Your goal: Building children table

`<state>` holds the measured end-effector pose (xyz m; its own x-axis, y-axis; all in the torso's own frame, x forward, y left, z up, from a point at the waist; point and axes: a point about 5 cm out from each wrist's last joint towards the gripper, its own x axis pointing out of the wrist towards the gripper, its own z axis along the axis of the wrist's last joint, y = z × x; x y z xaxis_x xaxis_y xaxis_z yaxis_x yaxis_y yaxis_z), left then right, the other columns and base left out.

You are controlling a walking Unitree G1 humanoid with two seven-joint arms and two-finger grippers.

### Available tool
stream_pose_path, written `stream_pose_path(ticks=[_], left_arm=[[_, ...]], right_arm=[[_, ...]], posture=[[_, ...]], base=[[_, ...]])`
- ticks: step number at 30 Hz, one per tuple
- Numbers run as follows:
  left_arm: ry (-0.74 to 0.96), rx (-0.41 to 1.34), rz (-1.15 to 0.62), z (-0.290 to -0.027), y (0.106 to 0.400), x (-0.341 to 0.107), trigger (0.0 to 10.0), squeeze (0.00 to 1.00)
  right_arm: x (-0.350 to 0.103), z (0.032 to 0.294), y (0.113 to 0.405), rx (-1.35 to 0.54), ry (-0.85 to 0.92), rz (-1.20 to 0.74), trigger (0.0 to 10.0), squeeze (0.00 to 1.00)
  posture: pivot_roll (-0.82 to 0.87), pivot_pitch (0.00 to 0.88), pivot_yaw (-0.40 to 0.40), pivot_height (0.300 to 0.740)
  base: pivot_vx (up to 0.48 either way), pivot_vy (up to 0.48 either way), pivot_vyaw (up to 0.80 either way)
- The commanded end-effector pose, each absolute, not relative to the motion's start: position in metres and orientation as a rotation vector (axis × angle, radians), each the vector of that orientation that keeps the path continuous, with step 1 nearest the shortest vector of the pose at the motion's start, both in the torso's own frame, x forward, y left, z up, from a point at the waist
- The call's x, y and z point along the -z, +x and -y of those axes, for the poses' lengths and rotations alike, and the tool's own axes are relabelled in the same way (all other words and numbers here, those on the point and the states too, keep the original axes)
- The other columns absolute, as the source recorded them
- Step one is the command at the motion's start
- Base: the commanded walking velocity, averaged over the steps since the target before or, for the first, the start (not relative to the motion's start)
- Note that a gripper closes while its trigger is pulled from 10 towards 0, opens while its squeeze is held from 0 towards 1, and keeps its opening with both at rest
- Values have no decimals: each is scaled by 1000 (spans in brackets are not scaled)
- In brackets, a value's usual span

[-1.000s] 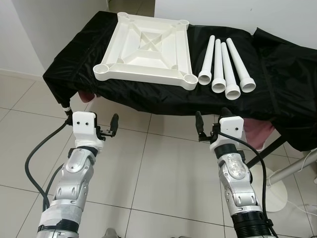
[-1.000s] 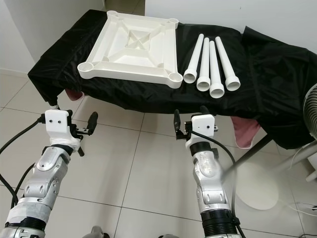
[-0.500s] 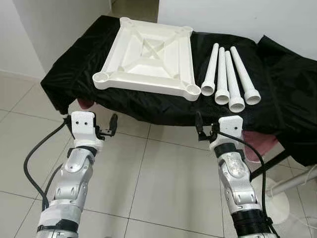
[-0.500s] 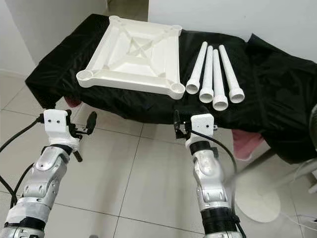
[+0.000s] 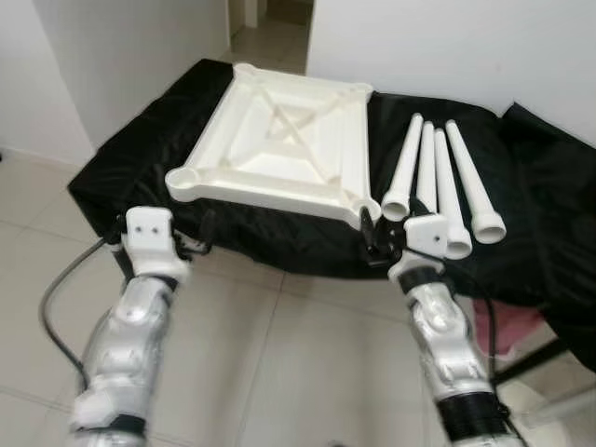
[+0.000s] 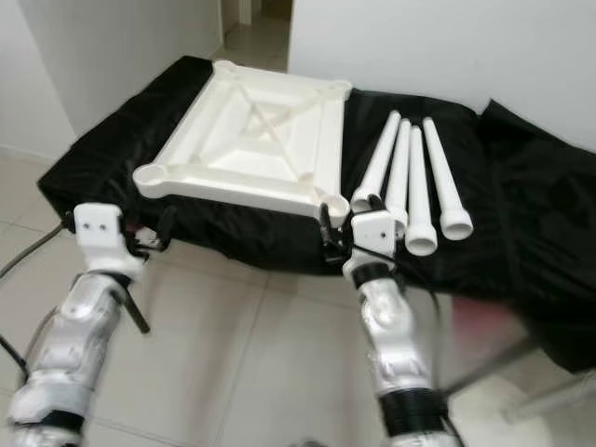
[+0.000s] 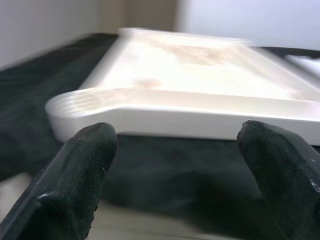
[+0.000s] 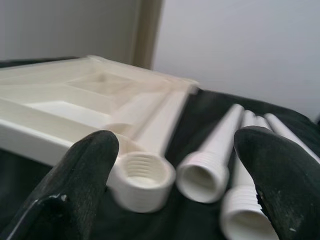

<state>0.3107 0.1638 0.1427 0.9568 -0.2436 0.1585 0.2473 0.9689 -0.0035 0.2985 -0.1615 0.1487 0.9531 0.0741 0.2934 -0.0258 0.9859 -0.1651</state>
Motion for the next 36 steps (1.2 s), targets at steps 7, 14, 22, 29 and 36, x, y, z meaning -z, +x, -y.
stream_pose_path(ticks=[7, 14, 22, 29, 36], left_arm=[[-14, 236, 166, -168, 312, -145, 10000, 0], [-13, 238, 168, -168, 312, -147, 10000, 0], [-16, 230, 166, -167, 313, -145, 10000, 0], [2, 265, 152, -163, 313, -143, 10000, 0], [-4, 305, 141, -161, 314, -142, 10000, 0]], right_arm=[[-153, 159, 301, -56, -163, 321, 10000, 0], [-152, 159, 301, -52, -161, 323, 10000, 0], [-152, 159, 301, -48, -164, 324, 10000, 0], [-150, 161, 300, -38, -169, 306, 10000, 0], [-150, 162, 300, -37, -158, 290, 10000, 0]], posture=[[71, 56, -73, 740], [70, 54, -69, 740], [68, 57, -66, 740], [58, 74, -70, 740], [41, 94, -68, 740]], base=[[329, 0, 0], [324, 0, 0], [244, 0, 0], [0, 0, 0], [0, 0, -268]])
